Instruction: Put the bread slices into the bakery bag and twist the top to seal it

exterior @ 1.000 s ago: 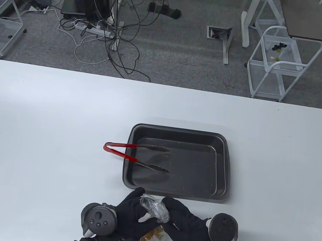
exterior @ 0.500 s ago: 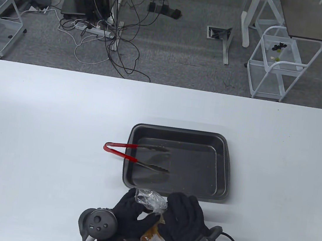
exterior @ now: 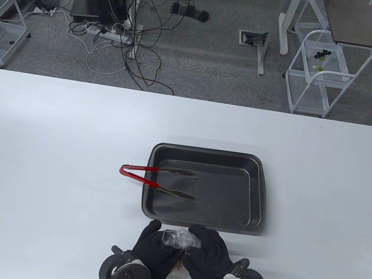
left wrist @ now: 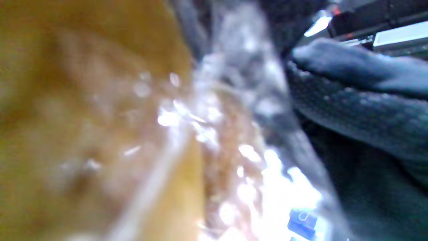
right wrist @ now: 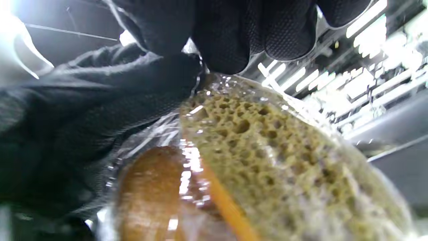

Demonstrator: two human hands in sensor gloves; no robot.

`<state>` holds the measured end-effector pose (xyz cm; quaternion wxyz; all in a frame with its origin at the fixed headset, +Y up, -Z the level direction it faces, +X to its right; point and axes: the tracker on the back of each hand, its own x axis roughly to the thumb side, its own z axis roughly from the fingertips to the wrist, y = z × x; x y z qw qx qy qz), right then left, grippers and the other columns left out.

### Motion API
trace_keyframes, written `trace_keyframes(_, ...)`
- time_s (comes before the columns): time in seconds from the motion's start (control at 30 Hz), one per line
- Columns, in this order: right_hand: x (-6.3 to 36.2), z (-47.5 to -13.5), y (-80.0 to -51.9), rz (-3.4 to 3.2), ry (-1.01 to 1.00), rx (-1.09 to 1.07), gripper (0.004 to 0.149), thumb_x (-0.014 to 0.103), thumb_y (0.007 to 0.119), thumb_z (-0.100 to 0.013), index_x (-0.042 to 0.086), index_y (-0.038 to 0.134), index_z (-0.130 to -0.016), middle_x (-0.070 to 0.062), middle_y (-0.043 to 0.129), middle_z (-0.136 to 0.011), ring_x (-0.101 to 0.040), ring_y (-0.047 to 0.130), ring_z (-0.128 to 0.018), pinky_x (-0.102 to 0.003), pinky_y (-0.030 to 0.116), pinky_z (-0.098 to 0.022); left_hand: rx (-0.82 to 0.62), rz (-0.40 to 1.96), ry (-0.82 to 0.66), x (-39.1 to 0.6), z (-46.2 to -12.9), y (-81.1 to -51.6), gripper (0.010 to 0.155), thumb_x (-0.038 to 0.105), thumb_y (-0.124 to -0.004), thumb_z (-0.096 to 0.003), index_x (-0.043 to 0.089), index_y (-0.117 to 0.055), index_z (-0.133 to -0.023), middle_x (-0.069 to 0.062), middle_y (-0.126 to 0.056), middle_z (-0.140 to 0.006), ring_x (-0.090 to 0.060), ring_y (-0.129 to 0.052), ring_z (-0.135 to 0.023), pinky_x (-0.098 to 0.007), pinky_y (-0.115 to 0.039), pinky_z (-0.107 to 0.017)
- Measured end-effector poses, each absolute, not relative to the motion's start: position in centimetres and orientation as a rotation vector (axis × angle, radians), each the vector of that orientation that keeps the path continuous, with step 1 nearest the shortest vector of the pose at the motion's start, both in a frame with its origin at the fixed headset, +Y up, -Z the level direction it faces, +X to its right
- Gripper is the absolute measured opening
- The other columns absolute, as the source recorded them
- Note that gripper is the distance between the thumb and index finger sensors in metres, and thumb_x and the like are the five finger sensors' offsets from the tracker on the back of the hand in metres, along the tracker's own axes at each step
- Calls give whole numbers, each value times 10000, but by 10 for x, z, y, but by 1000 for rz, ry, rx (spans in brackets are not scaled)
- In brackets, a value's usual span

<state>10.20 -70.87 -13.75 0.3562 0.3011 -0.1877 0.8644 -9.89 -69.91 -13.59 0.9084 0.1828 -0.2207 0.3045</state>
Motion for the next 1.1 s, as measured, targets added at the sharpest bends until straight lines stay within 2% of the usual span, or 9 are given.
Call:
trace_keyframes(0.17,98,-138,-711,2224,-456,716,559,312,836,-432,-120,832,-787,-325,675,-1001,-559,750,-850,-709,546,-637,351,646,-482,-100,-137,-700,493,265,-975,-425,185,-847,-894,-83,-971,-842,-256,-1080,-695,-576,-698,-780)
trace_keyframes(0.3,98,-140,-714,2168,-361,660,599,335,836,-432,-137,809,-799,-332,656,-1007,-563,737,-855,-708,541,-640,368,605,-494,-98,-135,-701,490,270,-972,-427,197,-846,-895,-71,-966,-849,-230,-1079,-705,-564,-691,-788)
trace_keyframes(0.47,101,-142,-713,2202,-446,625,542,289,888,-405,-131,841,-746,-335,710,-968,-551,795,-811,-699,585,-618,246,632,-561,-93,-137,-704,574,211,-941,-432,192,-751,-974,-85,-855,-960,-263,-986,-822,-586,-605,-811)
trace_keyframes(0.57,104,-144,-712,2215,-455,638,493,241,895,-405,-132,854,-724,-317,754,-947,-533,833,-791,-689,613,-614,192,654,-578,-91,-140,-709,649,278,-938,-434,204,-675,-1023,-81,-769,-1030,-294,-902,-901,-629,-531,-817)
trace_keyframes(0.63,105,-145,-711,2207,-448,642,460,223,870,-416,-133,869,-707,-305,782,-933,-523,855,-777,-685,623,-612,216,685,-538,-93,-143,-713,637,323,-955,-427,251,-704,-1009,-40,-814,-1010,-285,-914,-926,-637,-533,-816)
trace_keyframes(0.7,107,-148,-712,2162,-416,625,444,215,867,-416,-139,877,-683,-287,806,-923,-507,870,-771,-679,630,-613,177,742,-532,-97,-148,-718,633,365,-959,-426,304,-703,-1002,-8,-833,-995,-262,-930,-927,-632,-534,-817)
trace_keyframes(0.83,112,-160,-718,1899,-99,546,443,208,852,-427,-150,871,-687,-298,764,-955,-527,818,-811,-702,570,-633,171,902,-480,-106,-159,-726,521,359,-977,-433,356,-786,-918,33,-882,-911,-220,-981,-864,-629,-531,-821)
trace_keyframes(0.97,118,-174,-737,1571,240,404,448,222,823,-449,-158,851,-684,-327,592,-1041,-582,612,-910,-716,437,-658,171,916,-485,-109,-161,-727,497,359,-996,-425,339,-823,-891,47,-925,-880,-190,-1017,-810,-610,-567,-817)
trace_keyframes(1.1,121,-181,-748,1328,408,341,450,203,811,-472,-179,830,-708,-361,457,-1068,-608,455,-942,-708,318,-674,178,916,-456,-108,-161,-724,477,376,-999,-425,319,-851,-875,32,-957,-849,-187,-1044,-758,-598,-611,-807)
